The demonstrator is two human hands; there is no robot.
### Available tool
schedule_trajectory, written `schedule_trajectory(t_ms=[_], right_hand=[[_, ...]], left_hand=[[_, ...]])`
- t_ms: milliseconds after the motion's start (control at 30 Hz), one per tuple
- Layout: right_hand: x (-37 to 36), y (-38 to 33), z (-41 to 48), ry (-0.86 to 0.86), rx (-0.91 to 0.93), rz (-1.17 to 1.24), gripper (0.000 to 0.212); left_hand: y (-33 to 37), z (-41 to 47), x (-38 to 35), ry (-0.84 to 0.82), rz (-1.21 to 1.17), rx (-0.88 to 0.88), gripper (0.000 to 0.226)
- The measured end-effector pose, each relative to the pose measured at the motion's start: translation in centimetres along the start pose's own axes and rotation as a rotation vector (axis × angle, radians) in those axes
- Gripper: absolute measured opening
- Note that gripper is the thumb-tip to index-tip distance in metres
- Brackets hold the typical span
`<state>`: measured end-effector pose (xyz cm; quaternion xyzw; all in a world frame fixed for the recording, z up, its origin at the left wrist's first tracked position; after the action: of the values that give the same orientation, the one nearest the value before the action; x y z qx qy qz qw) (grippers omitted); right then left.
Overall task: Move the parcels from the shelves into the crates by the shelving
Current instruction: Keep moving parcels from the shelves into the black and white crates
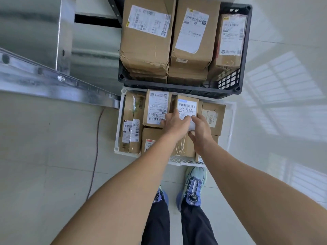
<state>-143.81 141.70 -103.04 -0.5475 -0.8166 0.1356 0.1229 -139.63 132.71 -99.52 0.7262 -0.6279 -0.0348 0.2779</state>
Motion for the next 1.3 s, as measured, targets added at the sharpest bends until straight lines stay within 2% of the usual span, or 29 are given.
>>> schedule_trajectory(t_ms=[133, 333, 533, 667, 800, 967, 1100, 1233, 1300], right_hand=[[0.1, 0.6, 0.6, 0.026, 0.023, -0.033, 0.053], [-1.5, 1.2, 1.9, 0.047, 0.019, -0.004, 0.064], [-1.9, 2.0, 3.1, 0.095, -0.098, 0.186, 0.059], [-2.0, 1.6, 3.1, 0.033, -0.138, 0.298, 0.07], [-2.4, 0.8, 3.2, 0.017, -0.163, 0.323, 0.066], [-2.4, 0.2, 2.1, 0.009, -0.144, 0.176, 0.069], [-2.0, -1.3, -0.8, 0.047, -0.095, 0.02, 0.063], [-1.7, -4.0, -5.4, 0.037, 0.007, -0.13, 0.058], [-1.6, -5.8, -8.2, 0.054, 0.122, -0.325, 0.056]], left_hand=[[-0.6, 0.5, -0.5, -0.016, -0.007, 0.016, 0.065], [-2.2, 0.9, -0.4, -0.026, -0.1, -0.013, 0.066], [-3.3, 1.5, -1.0, -0.04, -0.062, -0.045, 0.053], [-3.5, 1.2, -0.9, -0.037, -0.086, -0.04, 0.05], [-3.6, 0.9, -0.4, -0.045, -0.176, -0.033, 0.035], [-3.6, 0.7, 0.4, -0.065, -0.189, -0.035, 0.035], [-2.9, -0.8, 1.4, -0.073, -0.169, -0.031, 0.052], [-0.4, -3.9, 4.5, -0.066, -0.013, -0.113, 0.053], [1.3, -5.8, 6.4, -0.056, 0.132, -0.167, 0.056]])
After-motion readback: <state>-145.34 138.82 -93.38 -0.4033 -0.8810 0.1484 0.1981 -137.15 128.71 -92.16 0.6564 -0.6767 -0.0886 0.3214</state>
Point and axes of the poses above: each hand's wrist, its own z-axis towards the middle knuckle, its own x-axis out of the back of the hand, y = z × x, the point moved 1 cm from there along z, towards the middle knuckle, and after that the axes turned 3 degrees about -x, right-handed, at the moved point
